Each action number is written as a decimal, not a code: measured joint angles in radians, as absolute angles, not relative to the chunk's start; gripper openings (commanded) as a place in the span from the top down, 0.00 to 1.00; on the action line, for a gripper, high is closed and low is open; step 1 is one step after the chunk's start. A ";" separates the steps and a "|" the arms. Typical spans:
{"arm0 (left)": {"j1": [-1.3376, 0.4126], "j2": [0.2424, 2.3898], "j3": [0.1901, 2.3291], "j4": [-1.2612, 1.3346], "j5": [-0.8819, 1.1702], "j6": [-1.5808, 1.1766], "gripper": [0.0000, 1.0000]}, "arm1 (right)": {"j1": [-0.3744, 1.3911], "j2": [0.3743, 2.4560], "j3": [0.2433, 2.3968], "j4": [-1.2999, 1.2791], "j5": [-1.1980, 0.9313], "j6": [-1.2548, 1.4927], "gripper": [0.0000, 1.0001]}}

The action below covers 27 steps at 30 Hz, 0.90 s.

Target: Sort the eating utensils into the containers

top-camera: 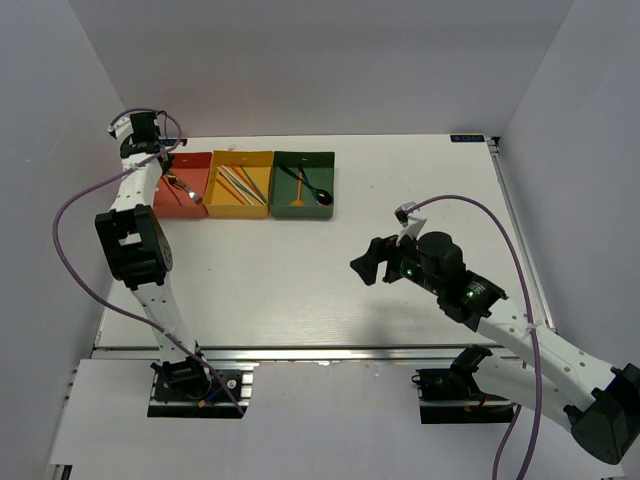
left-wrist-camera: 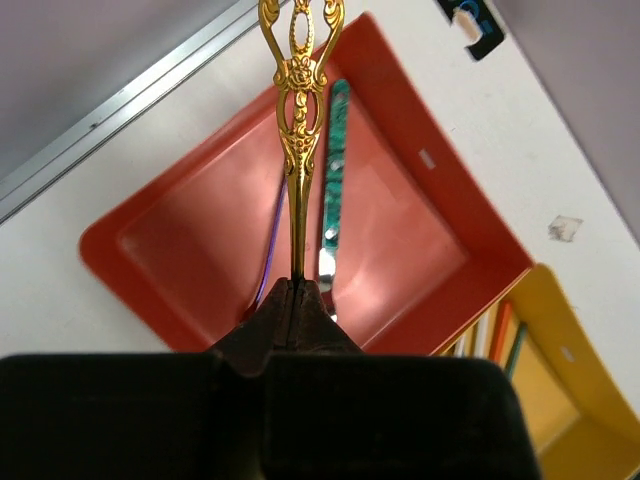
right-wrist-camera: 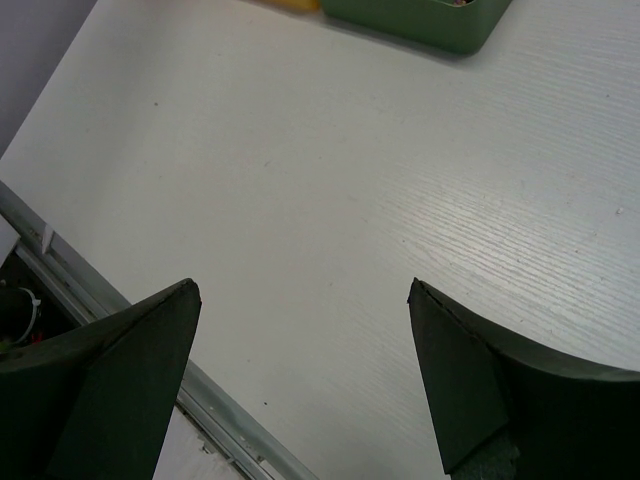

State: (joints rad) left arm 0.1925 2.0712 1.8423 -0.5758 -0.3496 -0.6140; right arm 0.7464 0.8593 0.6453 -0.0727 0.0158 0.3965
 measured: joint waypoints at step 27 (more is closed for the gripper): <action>0.190 1.821 1.733 -0.620 -0.160 -0.553 0.02 | 0.745 0.881 0.721 -0.107 0.086 0.365 0.11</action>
State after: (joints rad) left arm 0.1902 1.8214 1.7329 -0.6197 -0.1596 -0.5529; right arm 0.7452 0.8810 0.7208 -0.1074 0.0860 0.3653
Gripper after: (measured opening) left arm 0.980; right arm 0.894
